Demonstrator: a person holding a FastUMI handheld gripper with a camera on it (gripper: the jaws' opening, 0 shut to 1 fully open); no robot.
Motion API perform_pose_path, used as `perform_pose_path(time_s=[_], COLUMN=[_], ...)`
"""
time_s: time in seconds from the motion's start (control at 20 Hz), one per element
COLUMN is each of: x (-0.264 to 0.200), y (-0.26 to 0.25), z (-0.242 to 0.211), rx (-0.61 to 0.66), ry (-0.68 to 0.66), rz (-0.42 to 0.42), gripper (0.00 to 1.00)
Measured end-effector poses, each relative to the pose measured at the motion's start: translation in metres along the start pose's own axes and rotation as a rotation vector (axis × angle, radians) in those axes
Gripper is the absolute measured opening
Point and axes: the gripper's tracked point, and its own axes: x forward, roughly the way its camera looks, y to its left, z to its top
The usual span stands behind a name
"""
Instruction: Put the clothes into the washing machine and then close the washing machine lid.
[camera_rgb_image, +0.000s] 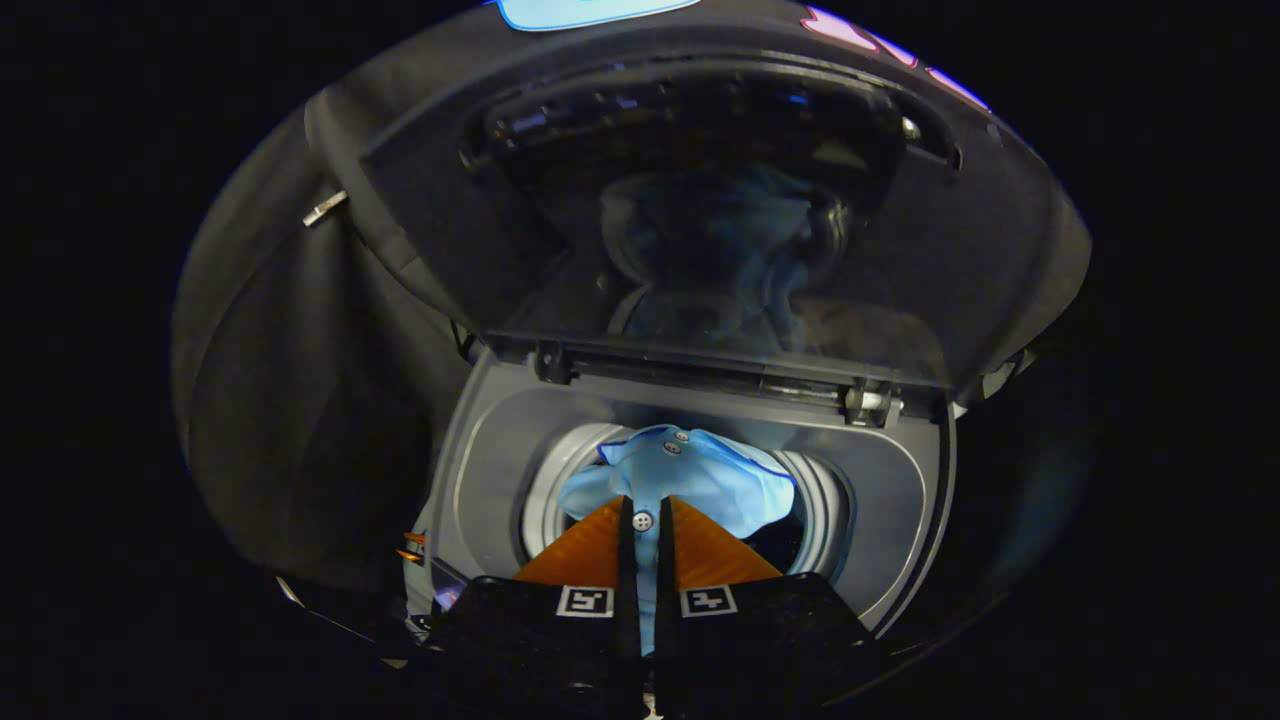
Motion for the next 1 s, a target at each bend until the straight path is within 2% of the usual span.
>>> perform_pose_path(time_s=[0.55,1.0], x=[0.051,0.059], y=[-0.015,-0.026], z=[-0.023,-0.033], rx=[0.020,0.033], ry=[0.032,0.041], rz=[-0.104,-0.140], gripper=[0.09,0.10])
